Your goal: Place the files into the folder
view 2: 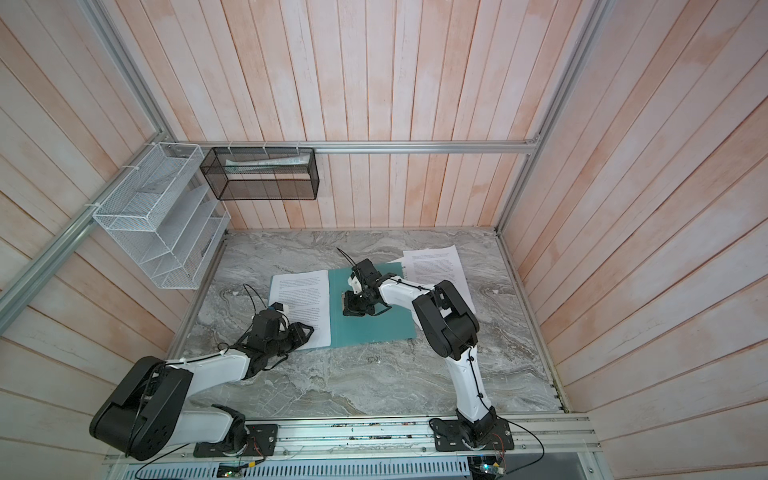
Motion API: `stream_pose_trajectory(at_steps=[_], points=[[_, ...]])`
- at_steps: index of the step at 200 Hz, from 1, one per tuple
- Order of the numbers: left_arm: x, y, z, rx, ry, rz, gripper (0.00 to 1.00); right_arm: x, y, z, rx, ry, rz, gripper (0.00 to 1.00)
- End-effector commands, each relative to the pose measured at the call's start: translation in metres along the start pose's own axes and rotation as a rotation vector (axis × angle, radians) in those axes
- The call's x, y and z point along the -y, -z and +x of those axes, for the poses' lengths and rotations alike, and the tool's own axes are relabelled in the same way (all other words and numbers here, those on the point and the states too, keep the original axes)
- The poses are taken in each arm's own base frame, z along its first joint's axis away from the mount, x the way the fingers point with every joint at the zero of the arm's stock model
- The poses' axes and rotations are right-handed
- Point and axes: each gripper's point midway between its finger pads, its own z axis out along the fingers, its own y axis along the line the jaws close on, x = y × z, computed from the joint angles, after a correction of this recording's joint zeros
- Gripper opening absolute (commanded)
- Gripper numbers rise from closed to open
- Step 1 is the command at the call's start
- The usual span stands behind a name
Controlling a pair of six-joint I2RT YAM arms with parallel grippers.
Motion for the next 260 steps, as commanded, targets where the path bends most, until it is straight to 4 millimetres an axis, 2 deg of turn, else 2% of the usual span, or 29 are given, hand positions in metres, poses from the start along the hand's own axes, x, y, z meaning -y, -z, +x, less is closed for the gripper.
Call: stream_pose_trajectory(at_steps=[1, 33, 43, 60, 96, 116, 134, 156, 185, 206, 215, 249, 260], points=[[-0.046, 0.001, 0.037, -0.122, 0.04, -0.166, 0.42, 0.015, -0.014, 0.017, -0.054, -0.025, 0.028, 0.08], [-0.047, 0.0, 0.037, -0.123, 0.041, -0.174, 0.41, 0.025, -0.016, 0.02, -0.058, -0.03, 0.073, 0.04], [-0.049, -0.001, 0.038, -0.129, 0.043, -0.186, 0.41, 0.032, -0.017, 0.024, -0.067, -0.037, 0.101, 0.0], [-0.052, -0.004, 0.039, -0.146, 0.047, -0.208, 0.41, 0.044, -0.017, 0.028, -0.072, -0.042, 0.151, 0.0], [-0.058, -0.007, 0.04, -0.161, 0.051, -0.246, 0.39, 0.078, -0.016, 0.04, -0.098, -0.059, 0.295, 0.0], [-0.062, -0.006, 0.038, -0.152, 0.06, -0.269, 0.38, 0.108, -0.012, 0.048, -0.109, -0.059, 0.427, 0.0], [-0.064, -0.007, 0.038, -0.155, 0.063, -0.288, 0.38, 0.132, -0.01, 0.064, -0.147, -0.062, 0.506, 0.0], [-0.066, -0.008, 0.039, -0.166, 0.066, -0.297, 0.38, 0.151, -0.011, 0.078, -0.188, -0.068, 0.561, 0.0], [-0.065, -0.006, 0.038, -0.155, 0.074, -0.296, 0.38, 0.166, 0.002, 0.077, -0.163, -0.027, 0.662, 0.0], [-0.067, -0.008, 0.042, -0.17, 0.085, -0.301, 0.38, 0.17, 0.005, 0.073, -0.179, 0.046, 0.741, 0.0], [-0.07, -0.009, 0.044, -0.174, 0.091, -0.307, 0.37, 0.163, 0.008, 0.066, -0.176, 0.087, 0.758, 0.0], [-0.079, -0.012, 0.054, -0.195, 0.113, -0.32, 0.37, 0.099, 0.021, 0.024, -0.037, 0.121, 0.523, 0.0], [-0.082, -0.012, 0.056, -0.2, 0.118, -0.325, 0.37, 0.078, 0.019, 0.017, -0.032, 0.135, 0.431, 0.0]])
